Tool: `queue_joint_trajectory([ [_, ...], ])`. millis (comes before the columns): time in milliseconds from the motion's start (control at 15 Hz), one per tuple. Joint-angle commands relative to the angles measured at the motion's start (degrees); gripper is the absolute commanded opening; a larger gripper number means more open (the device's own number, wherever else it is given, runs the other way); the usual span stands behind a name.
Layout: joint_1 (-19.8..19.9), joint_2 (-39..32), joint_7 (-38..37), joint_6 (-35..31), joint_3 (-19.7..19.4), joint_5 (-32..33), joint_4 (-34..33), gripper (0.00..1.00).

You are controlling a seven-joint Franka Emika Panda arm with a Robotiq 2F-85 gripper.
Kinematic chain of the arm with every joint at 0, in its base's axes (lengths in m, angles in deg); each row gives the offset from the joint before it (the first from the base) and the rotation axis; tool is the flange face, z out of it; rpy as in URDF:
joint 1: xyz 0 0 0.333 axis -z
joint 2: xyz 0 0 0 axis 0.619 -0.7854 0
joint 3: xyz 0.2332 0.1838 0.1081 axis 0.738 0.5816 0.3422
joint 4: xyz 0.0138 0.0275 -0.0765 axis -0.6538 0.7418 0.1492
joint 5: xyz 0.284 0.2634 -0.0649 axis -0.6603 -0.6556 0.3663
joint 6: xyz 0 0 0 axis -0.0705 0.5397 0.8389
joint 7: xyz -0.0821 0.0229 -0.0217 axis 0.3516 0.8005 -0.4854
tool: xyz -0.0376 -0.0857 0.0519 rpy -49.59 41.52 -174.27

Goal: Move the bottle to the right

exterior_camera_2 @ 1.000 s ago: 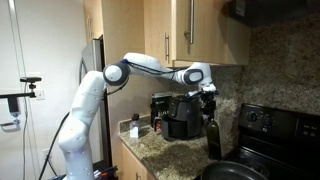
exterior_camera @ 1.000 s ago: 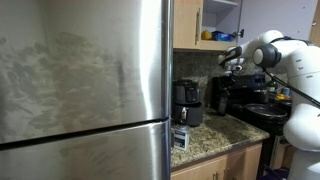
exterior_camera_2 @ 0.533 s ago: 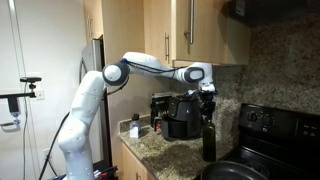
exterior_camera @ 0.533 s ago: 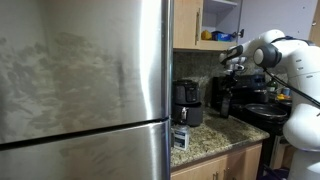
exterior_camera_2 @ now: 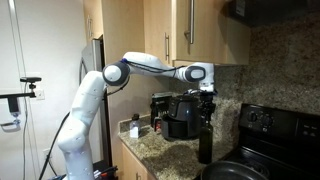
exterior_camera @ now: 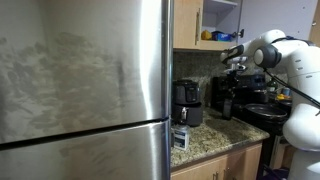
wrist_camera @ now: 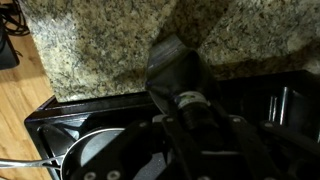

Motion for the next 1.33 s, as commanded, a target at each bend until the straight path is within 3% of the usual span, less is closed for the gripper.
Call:
queue_joint_trajectory([
  [0, -0.03, -7.06, -3.29, 4.7, 0.29, -0.01, -7.08, 0.11],
  [67, 0.1, -7.08, -3.55, 4.58, 0.42, -0.44, -6.97, 0.13],
  [133, 0.23, -6.95, -3.36, 4.71, 0.6, -0.72, -6.75, 0.61],
  [200, 0.23, -6.68, -3.53, 4.45, 0.66, -0.93, -6.39, 0.62],
  [533, 0.28, -5.97, -2.56, 1.65, 1.17, -2.95, -4.88, 0.95],
  [600, 0.15, -5.4, -2.72, 1.26, 1.04, -2.75, -4.27, 0.99],
  [867, -0.96, -2.23, -3.35, -0.69, 0.56, -0.95, -0.65, 1.0],
  [1267, -2.95, 3.0, -0.93, -14.81, 0.69, 0.43, 8.92, 1.0],
])
